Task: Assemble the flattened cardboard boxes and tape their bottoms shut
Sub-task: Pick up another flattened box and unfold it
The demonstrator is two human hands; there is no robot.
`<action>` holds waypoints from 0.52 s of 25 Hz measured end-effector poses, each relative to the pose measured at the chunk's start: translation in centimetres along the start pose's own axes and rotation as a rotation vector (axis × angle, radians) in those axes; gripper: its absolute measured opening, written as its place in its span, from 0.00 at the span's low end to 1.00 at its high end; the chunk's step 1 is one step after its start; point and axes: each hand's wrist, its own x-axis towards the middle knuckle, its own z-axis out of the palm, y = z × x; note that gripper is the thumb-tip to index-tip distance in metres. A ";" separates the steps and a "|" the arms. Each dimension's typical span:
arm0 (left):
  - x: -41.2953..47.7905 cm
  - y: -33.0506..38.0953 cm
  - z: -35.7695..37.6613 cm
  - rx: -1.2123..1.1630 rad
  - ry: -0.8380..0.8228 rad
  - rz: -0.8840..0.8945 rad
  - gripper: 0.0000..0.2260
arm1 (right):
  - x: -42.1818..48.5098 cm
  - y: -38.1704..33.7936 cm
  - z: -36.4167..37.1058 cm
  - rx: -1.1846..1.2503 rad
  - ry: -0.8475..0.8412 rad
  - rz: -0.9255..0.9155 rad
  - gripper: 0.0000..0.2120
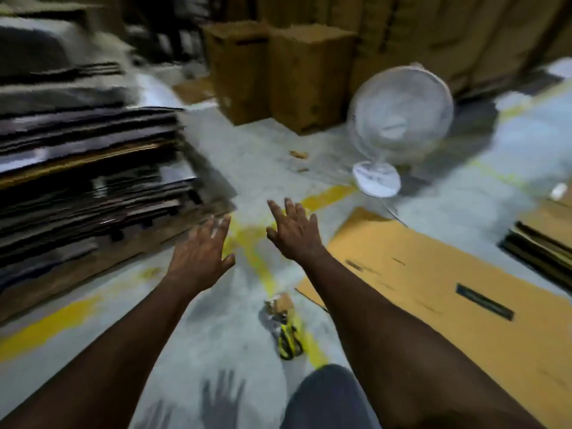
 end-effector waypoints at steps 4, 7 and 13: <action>6.1 14.6 7.2 0.033 -0.048 0.283 0.38 | -6.2 16.0 5.8 -0.043 -0.077 0.217 0.32; 7.9 22.0 14.5 0.093 -0.116 0.471 0.39 | -10.5 24.2 12.8 -0.050 -0.139 0.404 0.34; 10.0 28.3 31.2 0.184 -0.288 0.736 0.38 | -15.5 32.8 26.3 -0.085 -0.439 0.509 0.43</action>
